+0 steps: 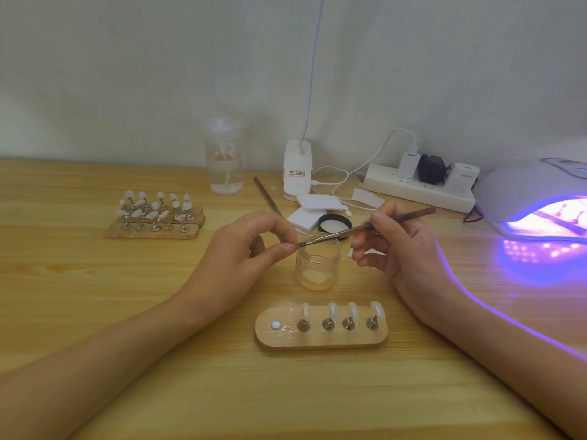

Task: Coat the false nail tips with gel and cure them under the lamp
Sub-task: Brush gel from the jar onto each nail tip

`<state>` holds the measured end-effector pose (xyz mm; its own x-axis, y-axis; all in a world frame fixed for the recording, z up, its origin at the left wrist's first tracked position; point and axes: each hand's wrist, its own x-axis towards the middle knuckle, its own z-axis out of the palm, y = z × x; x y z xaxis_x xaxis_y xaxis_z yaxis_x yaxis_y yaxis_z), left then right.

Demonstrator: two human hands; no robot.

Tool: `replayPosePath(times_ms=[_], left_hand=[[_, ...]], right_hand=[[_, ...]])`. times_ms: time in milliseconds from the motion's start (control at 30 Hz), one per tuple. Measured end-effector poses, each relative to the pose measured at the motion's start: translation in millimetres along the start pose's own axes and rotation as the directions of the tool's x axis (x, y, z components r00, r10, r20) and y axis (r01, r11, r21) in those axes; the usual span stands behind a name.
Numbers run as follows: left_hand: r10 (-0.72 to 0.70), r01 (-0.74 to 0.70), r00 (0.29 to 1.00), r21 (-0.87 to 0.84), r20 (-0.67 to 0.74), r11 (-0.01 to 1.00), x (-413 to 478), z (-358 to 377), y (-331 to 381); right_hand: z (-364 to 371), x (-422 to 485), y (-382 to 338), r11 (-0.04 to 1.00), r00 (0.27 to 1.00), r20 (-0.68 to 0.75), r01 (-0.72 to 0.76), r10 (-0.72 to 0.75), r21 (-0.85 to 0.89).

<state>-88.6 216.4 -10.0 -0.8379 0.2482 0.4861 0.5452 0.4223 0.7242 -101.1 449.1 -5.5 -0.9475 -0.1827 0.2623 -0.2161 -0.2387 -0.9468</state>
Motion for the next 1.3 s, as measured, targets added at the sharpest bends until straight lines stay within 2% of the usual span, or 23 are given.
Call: replayPosePath(times_ms=[167, 367, 567, 733, 933, 1100, 1300], left_hand=[[0.007, -0.007, 1.0, 0.0, 0.004, 1.0, -0.2, -0.4, 0.0], [0.003, -0.003, 1.0, -0.004, -0.003, 1.0, 0.1, 0.1, -0.3], [0.0, 0.0, 1.0, -0.007, -0.004, 1.0, -0.6, -0.5, 0.2], [-0.009, 0.009, 1.0, -0.001, -0.008, 1.0, -1.0, -0.3, 1.2], [-0.016, 0.016, 1.0, 0.001, 0.001, 1.0, -1.1, -0.3, 3.3], [-0.041, 0.041, 0.999, 0.01, 0.009, 0.999, -1.8, 0.8, 5.0], [-0.078, 0.078, 0.997, -0.005, 0.015, 0.997, -2.7, 0.4, 4.8]], right_hand=[[-1.2, -0.4, 0.8, 1.0, 0.998, -0.056, 0.002, -0.003, -0.013], [1.1, -0.5, -1.5, 1.0, 1.0, 0.01, 0.015, -0.015, -0.005], [-1.9, 0.0, 1.2, 1.0, 0.998, -0.059, 0.017, -0.019, -0.018], [1.0, -1.5, -1.4, 0.999, 0.999, 0.007, 0.039, -0.039, -0.018], [-0.9, -1.9, -0.9, 0.999, 0.997, -0.057, 0.042, -0.044, -0.033], [2.7, -2.2, -2.7, 0.998, 0.999, -0.002, 0.053, -0.053, -0.021], [-0.8, -2.1, -0.4, 0.995, 0.995, -0.069, 0.067, -0.072, -0.068]])
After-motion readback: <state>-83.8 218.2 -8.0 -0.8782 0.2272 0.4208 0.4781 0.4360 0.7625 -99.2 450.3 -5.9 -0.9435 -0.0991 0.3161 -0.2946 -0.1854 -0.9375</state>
